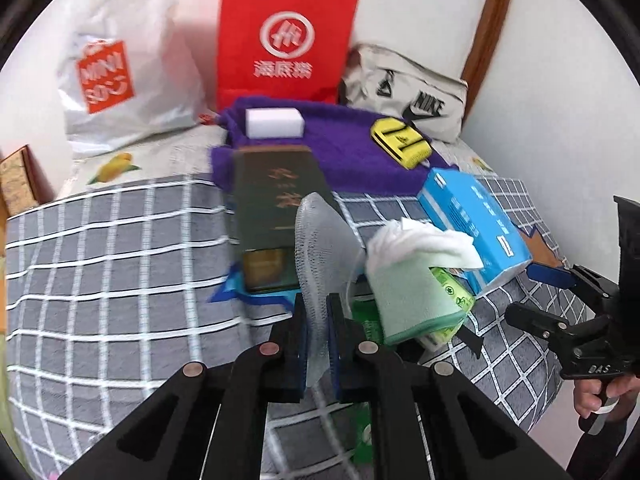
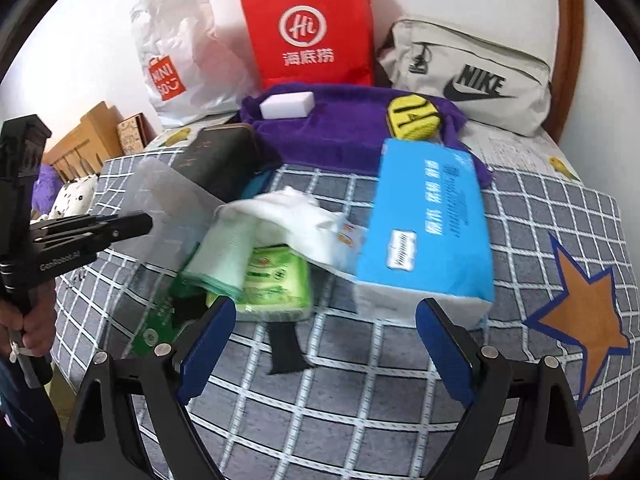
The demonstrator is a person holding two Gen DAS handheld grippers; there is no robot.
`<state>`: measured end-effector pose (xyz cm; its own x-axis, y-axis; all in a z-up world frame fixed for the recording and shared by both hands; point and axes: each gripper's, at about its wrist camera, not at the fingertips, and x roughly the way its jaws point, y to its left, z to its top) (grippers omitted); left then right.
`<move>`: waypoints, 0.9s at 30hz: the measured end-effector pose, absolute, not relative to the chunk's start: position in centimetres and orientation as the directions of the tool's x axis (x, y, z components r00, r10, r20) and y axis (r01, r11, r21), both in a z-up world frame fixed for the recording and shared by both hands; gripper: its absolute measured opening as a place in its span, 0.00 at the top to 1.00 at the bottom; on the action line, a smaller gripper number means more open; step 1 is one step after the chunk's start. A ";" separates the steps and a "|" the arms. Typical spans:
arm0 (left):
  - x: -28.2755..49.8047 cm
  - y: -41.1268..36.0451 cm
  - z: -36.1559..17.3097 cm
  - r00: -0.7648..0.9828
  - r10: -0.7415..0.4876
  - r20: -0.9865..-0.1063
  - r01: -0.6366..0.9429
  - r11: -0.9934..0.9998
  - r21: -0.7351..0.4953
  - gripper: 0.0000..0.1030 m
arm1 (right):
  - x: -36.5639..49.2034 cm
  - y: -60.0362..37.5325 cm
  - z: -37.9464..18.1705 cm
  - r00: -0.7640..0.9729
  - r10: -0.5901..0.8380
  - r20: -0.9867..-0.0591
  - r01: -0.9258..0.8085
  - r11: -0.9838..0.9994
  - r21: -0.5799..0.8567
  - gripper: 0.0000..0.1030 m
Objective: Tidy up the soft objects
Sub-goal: 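Move both grippers back toward the clear mesh bag and white cloth, then grasp the clear mesh bag with the left gripper while the right gripper grasps the white-and-mint cloth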
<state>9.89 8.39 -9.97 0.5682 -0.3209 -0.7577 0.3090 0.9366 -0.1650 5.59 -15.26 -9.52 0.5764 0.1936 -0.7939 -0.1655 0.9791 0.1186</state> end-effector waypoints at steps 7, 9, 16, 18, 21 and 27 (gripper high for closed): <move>8.8 11.4 -10.9 0.575 -0.271 -0.772 0.241 0.958 -0.158 0.91 | 7.2 -12.4 -9.2 0.564 0.250 -0.787 -0.232 0.963 0.140 0.11; 9.0 12.0 -11.7 0.564 -0.274 -0.779 0.225 0.959 -0.175 0.91 | 8.1 -11.4 -9.4 0.560 0.259 -0.787 -0.247 0.959 0.140 0.11; 9.4 12.6 -14.1 0.531 -0.304 -0.791 0.215 0.951 -0.220 0.91 | 11.7 -8.5 -11.3 0.517 0.245 -0.820 -0.252 0.959 0.128 0.11; 9.6 12.7 -14.7 0.525 -0.299 -0.797 0.206 0.953 -0.221 0.91 | 12.4 -8.0 -11.9 0.519 0.213 -0.828 -0.232 0.967 0.103 0.11; 10.0 13.0 -15.9 0.511 -0.308 -0.802 0.195 0.951 -0.241 0.91 | 12.8 -7.8 -12.4 0.532 0.205 -0.821 -0.232 0.968 0.091 0.30; 10.1 13.4 -16.4 0.528 -0.345 -0.776 0.191 0.939 -0.287 0.91 | 13.0 -7.9 -13.3 0.521 0.253 -0.815 -0.285 0.952 0.113 0.86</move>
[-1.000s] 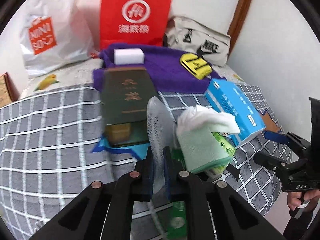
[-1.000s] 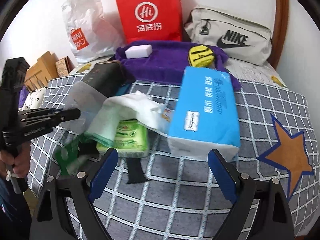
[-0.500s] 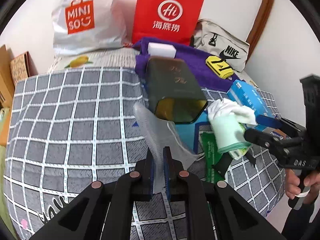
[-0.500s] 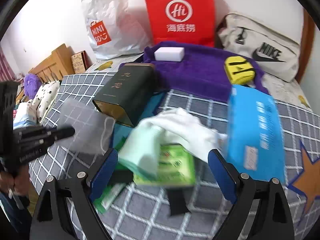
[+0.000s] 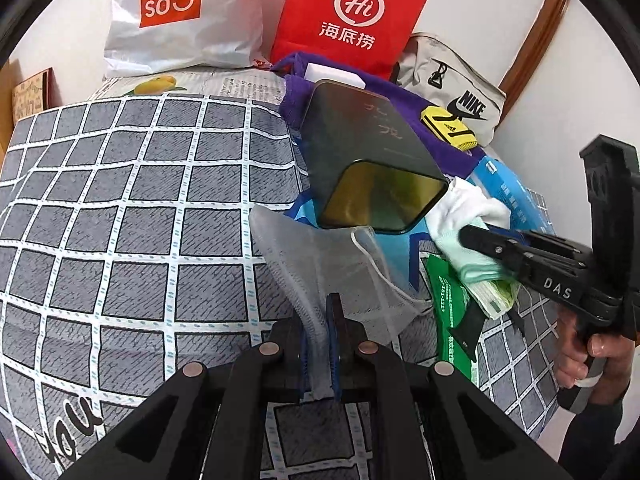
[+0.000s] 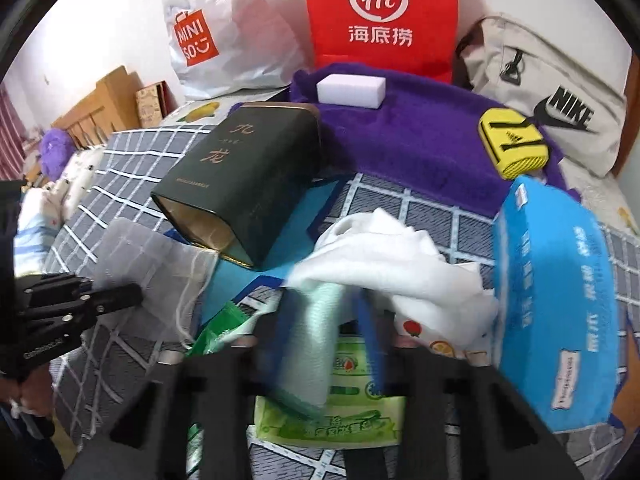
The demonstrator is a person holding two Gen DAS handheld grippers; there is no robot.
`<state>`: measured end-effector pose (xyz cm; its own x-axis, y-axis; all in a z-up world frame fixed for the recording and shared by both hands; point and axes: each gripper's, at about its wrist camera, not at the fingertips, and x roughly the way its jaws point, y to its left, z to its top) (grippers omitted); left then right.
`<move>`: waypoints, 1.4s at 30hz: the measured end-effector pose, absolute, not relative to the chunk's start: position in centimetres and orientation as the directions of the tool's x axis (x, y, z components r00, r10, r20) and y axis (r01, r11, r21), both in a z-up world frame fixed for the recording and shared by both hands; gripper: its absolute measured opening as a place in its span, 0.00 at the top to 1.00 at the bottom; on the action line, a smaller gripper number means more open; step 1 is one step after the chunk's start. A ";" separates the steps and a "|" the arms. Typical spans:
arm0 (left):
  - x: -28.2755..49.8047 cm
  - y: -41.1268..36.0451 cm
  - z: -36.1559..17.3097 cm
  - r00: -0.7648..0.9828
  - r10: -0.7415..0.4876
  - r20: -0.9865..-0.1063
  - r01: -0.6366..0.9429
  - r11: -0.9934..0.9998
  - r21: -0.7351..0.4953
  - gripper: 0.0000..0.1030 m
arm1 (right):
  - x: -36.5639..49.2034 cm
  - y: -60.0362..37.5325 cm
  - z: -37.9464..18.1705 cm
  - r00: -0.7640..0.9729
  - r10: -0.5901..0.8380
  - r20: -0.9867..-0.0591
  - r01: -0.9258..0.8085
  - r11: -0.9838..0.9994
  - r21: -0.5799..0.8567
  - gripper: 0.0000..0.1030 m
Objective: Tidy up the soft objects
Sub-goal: 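Grasp the clear mesh bag with the left gripper while the right gripper grasps the white-and-mint cloth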
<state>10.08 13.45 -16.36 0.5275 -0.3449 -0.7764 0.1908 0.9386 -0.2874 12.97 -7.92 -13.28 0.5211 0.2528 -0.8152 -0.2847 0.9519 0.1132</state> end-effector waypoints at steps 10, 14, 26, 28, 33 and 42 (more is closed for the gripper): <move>9.7 13.4 -15.3 0.545 -0.367 -0.754 0.204 0.930 -0.306 0.93 | 10.6 -9.9 -9.9 0.580 0.318 -0.750 -0.315 0.937 0.154 0.92; 8.8 13.2 -13.8 0.565 -0.369 -0.738 0.220 0.930 -0.296 0.93 | 9.3 -10.7 -8.7 0.602 0.308 -0.737 -0.319 0.939 0.131 0.92; 6.2 11.8 -8.3 0.639 -0.340 -0.691 0.247 0.940 -0.234 0.93 | 6.6 -13.1 -5.4 0.660 0.306 -0.686 -0.315 0.942 0.117 0.92; 6.1 11.7 -7.4 0.651 -0.333 -0.683 0.240 0.943 -0.231 0.93 | 6.3 -13.3 -4.9 0.668 0.306 -0.678 -0.321 0.941 0.109 0.92; 5.8 11.0 -5.3 0.674 -0.321 -0.665 0.244 0.947 -0.209 0.93 | 5.8 -13.4 -3.8 0.679 0.318 -0.662 -0.331 0.937 0.111 0.92; 6.6 9.8 -2.6 0.696 -0.322 -0.642 0.254 0.947 -0.199 0.93 | 5.8 -13.8 -1.7 0.699 0.325 -0.636 -0.347 0.933 0.095 0.92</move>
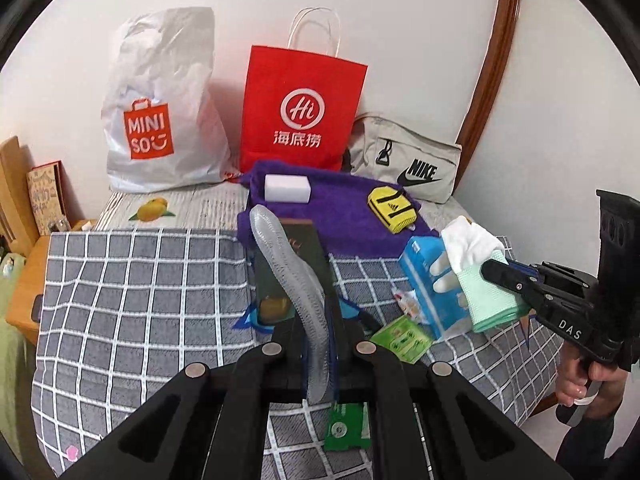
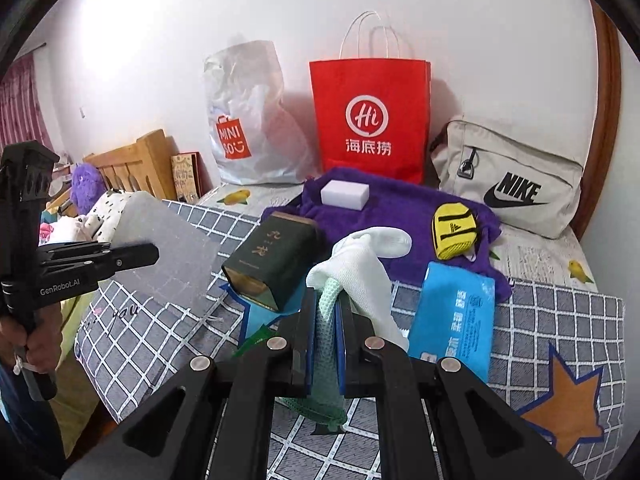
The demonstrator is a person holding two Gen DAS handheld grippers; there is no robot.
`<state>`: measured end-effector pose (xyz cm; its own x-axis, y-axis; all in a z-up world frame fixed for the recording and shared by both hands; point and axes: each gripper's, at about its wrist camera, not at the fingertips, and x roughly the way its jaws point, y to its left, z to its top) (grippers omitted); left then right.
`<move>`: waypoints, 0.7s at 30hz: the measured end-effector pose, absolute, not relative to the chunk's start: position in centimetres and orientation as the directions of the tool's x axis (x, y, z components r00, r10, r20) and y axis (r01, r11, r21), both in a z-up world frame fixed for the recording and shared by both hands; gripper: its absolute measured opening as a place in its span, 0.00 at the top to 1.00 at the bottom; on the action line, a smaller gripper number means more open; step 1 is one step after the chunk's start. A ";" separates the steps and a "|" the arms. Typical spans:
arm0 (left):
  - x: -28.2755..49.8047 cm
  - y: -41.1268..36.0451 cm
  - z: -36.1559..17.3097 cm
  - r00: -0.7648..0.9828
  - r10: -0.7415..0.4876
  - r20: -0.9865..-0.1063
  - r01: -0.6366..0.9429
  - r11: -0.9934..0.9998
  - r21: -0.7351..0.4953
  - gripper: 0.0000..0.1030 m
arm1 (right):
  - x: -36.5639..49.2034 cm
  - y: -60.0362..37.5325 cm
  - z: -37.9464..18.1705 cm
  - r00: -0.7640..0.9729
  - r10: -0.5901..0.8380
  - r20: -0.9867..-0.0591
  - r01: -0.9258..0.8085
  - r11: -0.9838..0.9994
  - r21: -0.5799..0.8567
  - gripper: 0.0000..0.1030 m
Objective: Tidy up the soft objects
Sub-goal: 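Grasp the clear mesh bag with the left gripper while the right gripper grasps the white-and-mint cloth, then carry mesh bag and cloth onto the purple towel and open both grippers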
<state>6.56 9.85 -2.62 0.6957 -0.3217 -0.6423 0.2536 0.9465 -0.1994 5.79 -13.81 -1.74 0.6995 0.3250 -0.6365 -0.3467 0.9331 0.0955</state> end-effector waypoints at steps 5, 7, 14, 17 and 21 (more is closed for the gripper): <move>7.8 9.2 -1.4 0.702 -0.327 -0.633 0.263 0.945 -0.196 0.93 | 7.0 -14.4 -1.0 0.708 0.305 -0.637 -0.331 0.940 0.082 0.92; 8.6 9.0 -1.1 0.702 -0.326 -0.634 0.264 0.945 -0.194 0.93 | 7.5 -14.7 -0.8 0.711 0.294 -0.638 -0.322 0.944 0.076 0.92; 11.5 8.4 -0.8 0.695 -0.327 -0.641 0.263 0.945 -0.197 0.93 | 10.0 -16.1 -0.5 0.722 0.256 -0.643 -0.289 0.956 0.057 0.92; 12.9 7.9 -0.8 0.691 -0.324 -0.647 0.268 0.945 -0.187 0.93 | 11.2 -16.7 -0.4 0.726 0.246 -0.642 -0.276 0.960 0.056 0.92; 14.8 7.6 -0.7 0.690 -0.324 -0.647 0.270 0.945 -0.185 0.93 | 13.0 -17.6 -0.7 0.728 0.231 -0.645 -0.258 0.965 0.055 0.92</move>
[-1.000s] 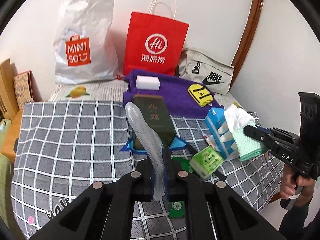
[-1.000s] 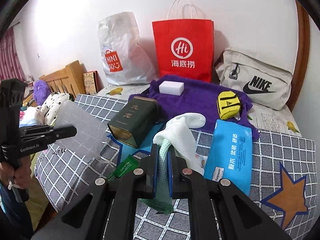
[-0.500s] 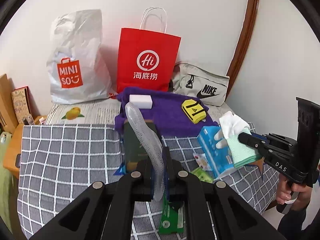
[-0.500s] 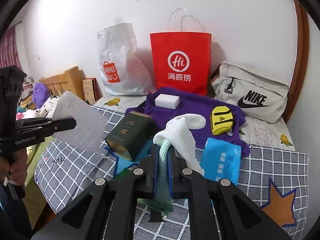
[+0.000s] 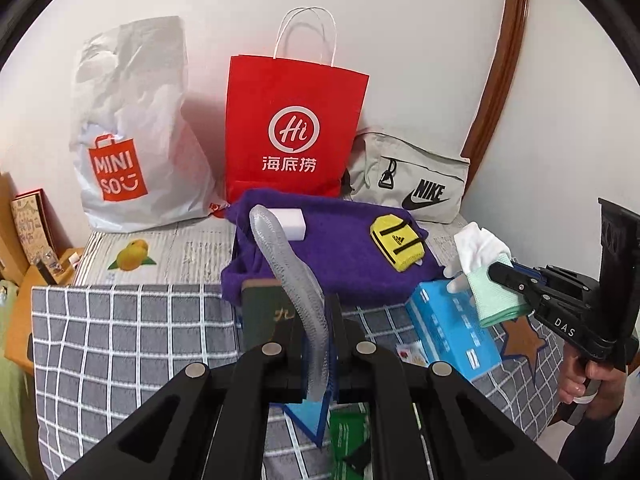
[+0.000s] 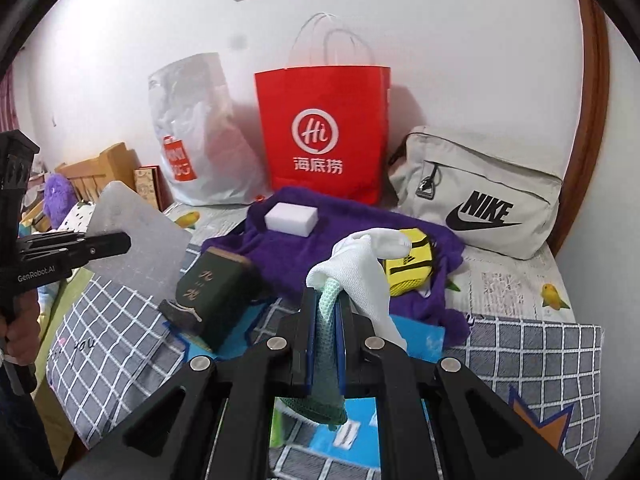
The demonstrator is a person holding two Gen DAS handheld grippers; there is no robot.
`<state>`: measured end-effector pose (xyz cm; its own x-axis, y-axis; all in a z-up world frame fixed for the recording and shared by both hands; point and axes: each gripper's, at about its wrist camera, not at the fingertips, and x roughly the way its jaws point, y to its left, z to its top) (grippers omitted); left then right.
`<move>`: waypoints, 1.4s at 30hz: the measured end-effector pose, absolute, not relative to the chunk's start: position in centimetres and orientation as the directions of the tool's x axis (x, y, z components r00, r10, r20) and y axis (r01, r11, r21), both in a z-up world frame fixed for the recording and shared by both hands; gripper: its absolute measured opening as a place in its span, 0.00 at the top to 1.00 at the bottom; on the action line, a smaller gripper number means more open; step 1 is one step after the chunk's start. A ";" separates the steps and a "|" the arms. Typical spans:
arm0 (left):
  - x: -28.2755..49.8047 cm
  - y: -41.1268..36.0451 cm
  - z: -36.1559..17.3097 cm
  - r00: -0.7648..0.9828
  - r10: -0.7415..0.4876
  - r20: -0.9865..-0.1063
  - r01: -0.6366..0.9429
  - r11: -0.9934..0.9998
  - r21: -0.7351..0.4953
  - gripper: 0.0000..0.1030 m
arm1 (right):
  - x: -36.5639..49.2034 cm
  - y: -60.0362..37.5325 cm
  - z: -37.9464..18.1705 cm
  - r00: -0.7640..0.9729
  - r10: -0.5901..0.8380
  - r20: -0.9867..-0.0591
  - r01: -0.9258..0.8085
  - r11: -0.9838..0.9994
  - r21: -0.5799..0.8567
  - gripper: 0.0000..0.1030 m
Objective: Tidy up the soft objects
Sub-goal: 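Carry mesh bag and cloth onto the purple towel and open both grippers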
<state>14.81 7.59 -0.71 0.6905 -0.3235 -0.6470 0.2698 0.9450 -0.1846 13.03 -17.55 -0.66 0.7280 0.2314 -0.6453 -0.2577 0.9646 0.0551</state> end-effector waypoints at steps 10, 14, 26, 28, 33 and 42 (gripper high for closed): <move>20.3 6.2 -1.3 0.670 -0.330 -0.665 0.277 0.942 -0.189 0.93 | 17.9 -18.6 -2.1 0.711 0.231 -0.664 -0.241 0.967 0.078 0.92; 22.4 5.2 -1.5 0.662 -0.333 -0.671 0.288 0.940 -0.183 0.93 | 19.8 -19.0 -2.5 0.711 0.223 -0.667 -0.232 0.970 0.078 0.92; 27.7 2.1 -3.1 0.626 -0.366 -0.689 0.334 0.924 -0.187 0.93 | 25.5 -19.6 -3.9 0.701 0.200 -0.685 -0.213 0.975 0.068 0.92; 28.5 1.7 -3.4 0.618 -0.369 -0.694 0.339 0.922 -0.189 0.93 | 26.2 -19.5 -4.2 0.696 0.194 -0.691 -0.210 0.976 0.062 0.92; 30.1 1.0 -4.1 0.598 -0.383 -0.704 0.348 0.916 -0.202 0.93 | 27.8 -19.4 -5.2 0.683 0.189 -0.706 -0.213 0.976 0.055 0.92; 32.7 0.6 -7.3 0.536 -0.355 -0.766 0.334 0.922 -0.194 0.93 | 30.0 -19.0 -7.8 0.639 0.170 -0.750 -0.210 0.977 0.042 0.92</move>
<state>32.70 0.57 -7.30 0.5357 -0.3551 -0.7661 0.3338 0.9224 -0.1941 30.05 -18.98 -7.79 0.6390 0.1698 -0.7502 -0.2104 0.9767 0.0419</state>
